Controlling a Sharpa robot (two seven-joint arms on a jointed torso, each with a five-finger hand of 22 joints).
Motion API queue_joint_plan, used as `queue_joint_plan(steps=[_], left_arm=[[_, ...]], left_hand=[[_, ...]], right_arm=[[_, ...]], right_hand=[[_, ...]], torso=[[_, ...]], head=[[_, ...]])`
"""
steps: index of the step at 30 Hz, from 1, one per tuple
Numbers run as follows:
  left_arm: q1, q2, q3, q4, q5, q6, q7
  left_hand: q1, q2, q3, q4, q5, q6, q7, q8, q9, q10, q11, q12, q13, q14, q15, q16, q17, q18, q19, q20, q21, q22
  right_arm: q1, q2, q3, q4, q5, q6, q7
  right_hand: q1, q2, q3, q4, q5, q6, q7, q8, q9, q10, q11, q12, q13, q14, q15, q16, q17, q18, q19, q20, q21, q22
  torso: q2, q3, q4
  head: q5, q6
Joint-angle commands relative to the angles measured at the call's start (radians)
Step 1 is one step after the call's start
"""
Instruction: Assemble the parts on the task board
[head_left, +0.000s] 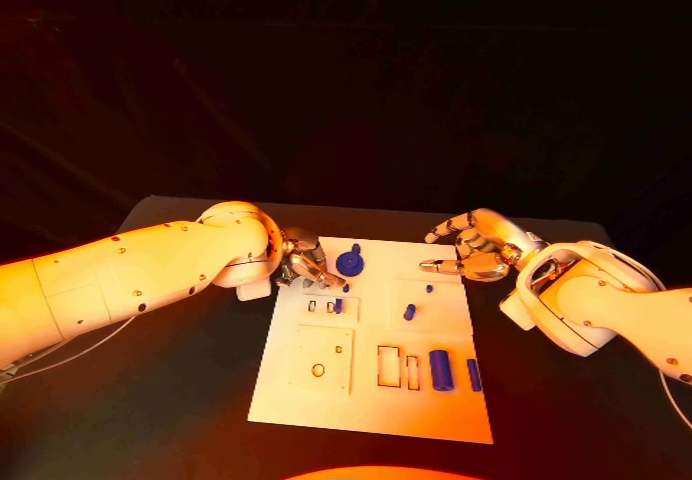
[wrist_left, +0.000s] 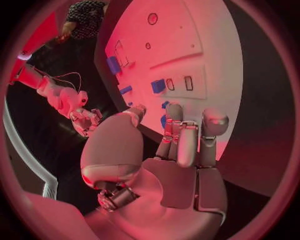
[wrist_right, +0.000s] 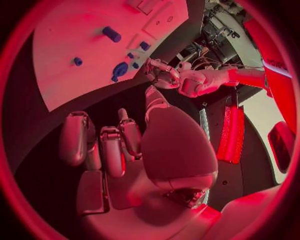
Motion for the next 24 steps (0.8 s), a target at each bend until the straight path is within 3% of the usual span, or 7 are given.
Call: queue_joint_plan(steps=[1,24], left_arm=[[0.003,0.012,-0.002,-0.009,-0.036,0.038,-0.035],[0.003,0.055,-0.014,-0.039,-0.031,0.118,-0.045]], left_hand=[[-0.002,0.005,-0.007,0.001,-0.001,0.000,-0.006,0.006,0.003,0.007,0.000,0.008,0.005,0.011,-0.004,0.005,0.063,-0.006,0.008,0.002,0.004,0.004],[-0.009,0.015,-0.014,0.001,-0.001,0.000,-0.009,0.015,0.013,0.011,-0.002,0.018,0.014,0.020,-0.006,0.015,0.078,-0.010,0.017,0.000,0.018,0.025]], right_arm=[[0.001,0.004,0.001,-0.003,0.004,-0.018,-0.008],[0.001,0.020,0.001,-0.016,0.003,-0.018,-0.014]], right_hand=[[-0.005,0.007,0.005,-0.002,0.007,0.009,0.001,0.008,-0.001,0.000,-0.007,0.006,0.041,0.092,0.000,-0.004,0.216,0.003,0.003,-0.004,0.007,0.053],[-0.006,0.010,0.006,-0.002,0.007,0.012,0.000,0.010,-0.001,0.000,-0.008,0.006,0.040,0.092,-0.001,-0.005,0.215,0.004,0.002,-0.004,0.005,0.053]], torso=[[0.001,-0.0012,-0.0028],[0.004,-0.0005,-0.0022]], head=[[0.000,0.001],[-0.008,-0.013]])
